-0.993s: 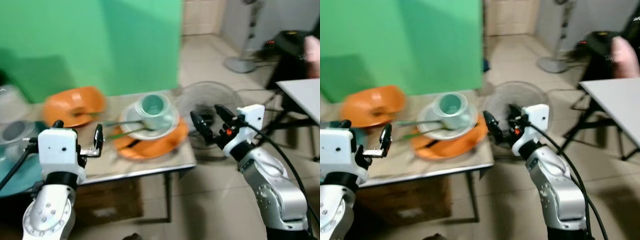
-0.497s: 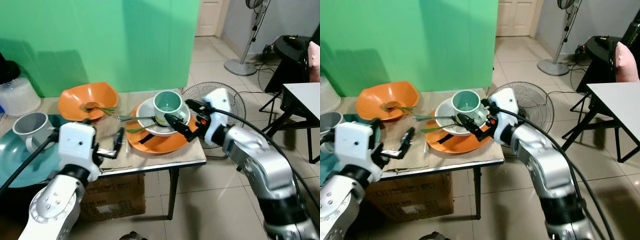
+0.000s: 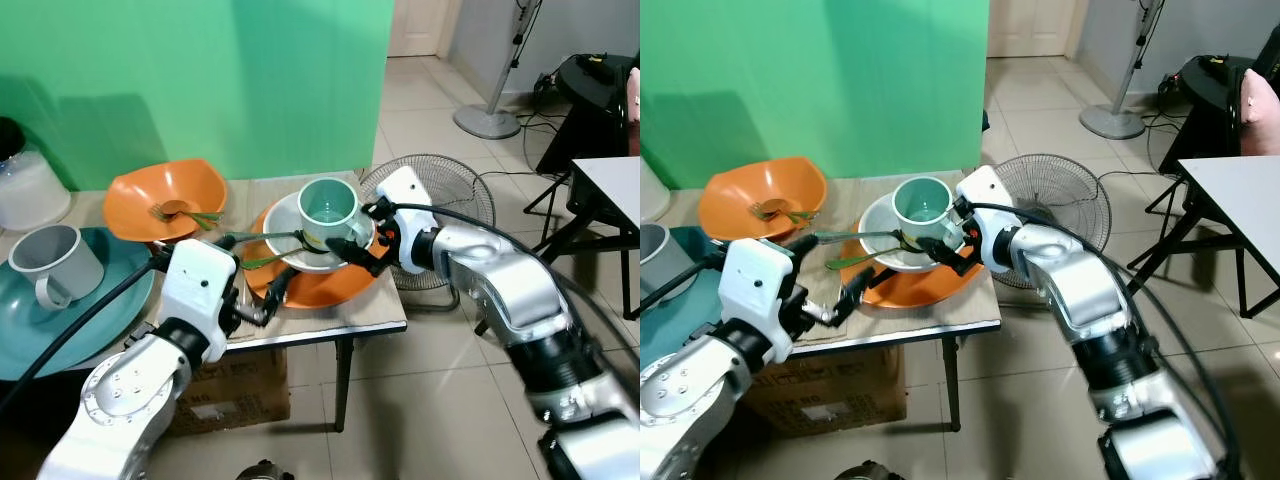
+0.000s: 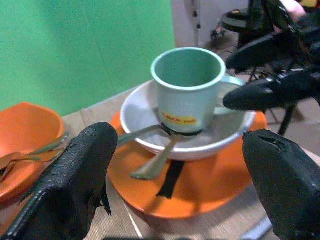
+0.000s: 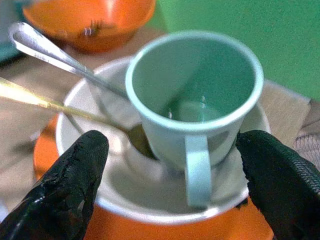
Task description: Setting the table
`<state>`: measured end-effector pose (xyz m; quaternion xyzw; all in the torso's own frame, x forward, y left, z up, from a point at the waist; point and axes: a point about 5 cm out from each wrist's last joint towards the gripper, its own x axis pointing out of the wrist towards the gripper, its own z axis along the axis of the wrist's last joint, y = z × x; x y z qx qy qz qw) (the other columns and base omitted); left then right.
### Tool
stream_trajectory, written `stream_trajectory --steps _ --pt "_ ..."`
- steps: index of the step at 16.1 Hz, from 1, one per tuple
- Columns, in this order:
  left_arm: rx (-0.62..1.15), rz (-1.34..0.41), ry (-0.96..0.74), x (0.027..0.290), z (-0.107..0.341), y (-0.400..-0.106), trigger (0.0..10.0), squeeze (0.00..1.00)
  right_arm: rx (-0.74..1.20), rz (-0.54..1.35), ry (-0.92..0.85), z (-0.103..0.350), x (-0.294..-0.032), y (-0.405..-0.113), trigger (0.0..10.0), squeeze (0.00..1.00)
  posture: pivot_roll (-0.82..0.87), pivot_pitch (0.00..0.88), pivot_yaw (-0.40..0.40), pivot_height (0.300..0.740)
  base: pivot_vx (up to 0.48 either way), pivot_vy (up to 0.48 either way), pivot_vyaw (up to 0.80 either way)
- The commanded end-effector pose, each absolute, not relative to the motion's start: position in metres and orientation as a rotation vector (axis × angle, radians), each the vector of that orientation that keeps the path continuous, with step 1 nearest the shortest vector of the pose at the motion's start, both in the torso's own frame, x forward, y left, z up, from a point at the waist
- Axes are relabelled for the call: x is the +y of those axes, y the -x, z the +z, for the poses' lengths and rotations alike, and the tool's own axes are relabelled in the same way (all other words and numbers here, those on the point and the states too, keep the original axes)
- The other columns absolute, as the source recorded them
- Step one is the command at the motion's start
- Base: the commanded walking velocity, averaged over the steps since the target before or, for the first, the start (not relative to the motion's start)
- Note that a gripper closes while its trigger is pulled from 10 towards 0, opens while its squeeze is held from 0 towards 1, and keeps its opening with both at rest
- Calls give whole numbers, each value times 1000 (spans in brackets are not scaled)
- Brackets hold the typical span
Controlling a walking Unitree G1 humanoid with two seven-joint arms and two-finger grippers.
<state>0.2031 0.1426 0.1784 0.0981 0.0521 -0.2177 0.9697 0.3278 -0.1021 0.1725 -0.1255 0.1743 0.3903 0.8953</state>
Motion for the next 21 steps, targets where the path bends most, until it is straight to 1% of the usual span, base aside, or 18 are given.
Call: stream_trajectory --steps 1,2,3,4,5,6,7,11,16,21 --pt "98 -468 -201 140 182 -200 10000 0 365 815 267 180 -101 -330 10000 0 55 0 28 740 0 0 0" --pt "98 -477 -199 140 182 -199 10000 0 371 815 261 181 -101 -332 10000 0 55 0 28 740 0 0 0" --pt "100 -483 -199 139 182 -199 10000 0 378 813 259 182 -101 -333 9137 0 55 0 28 740 0 0 0" --pt "104 -497 -200 138 183 -199 10000 0 395 805 269 183 -99 -337 3294 0 56 0 29 740 0 0 0" --pt "106 -501 -199 137 183 -199 10000 0 399 802 275 183 -99 -338 2078 0 56 0 29 740 0 0 0" --pt "115 -516 -200 136 183 -198 10000 0 422 800 298 182 -99 -339 0 0 59 0 28 740 0 0 0" --pt "121 -534 -194 134 183 -197 10000 0 454 778 313 179 -100 -341 0 0 57 0 26 740 0 0 0" --pt "125 -550 -184 131 183 -195 10000 0 480 744 315 176 -103 -346 0 0 55 0 22 740 0 0 0" --pt "138 -565 -179 128 182 -195 10000 0 474 752 319 174 -93 -350 0 0 53 0 17 740 0 0 0" --pt "147 -570 -182 127 180 -194 10000 0 475 735 342 173 -93 -353 0 0 52 0 16 740 0 0 0"
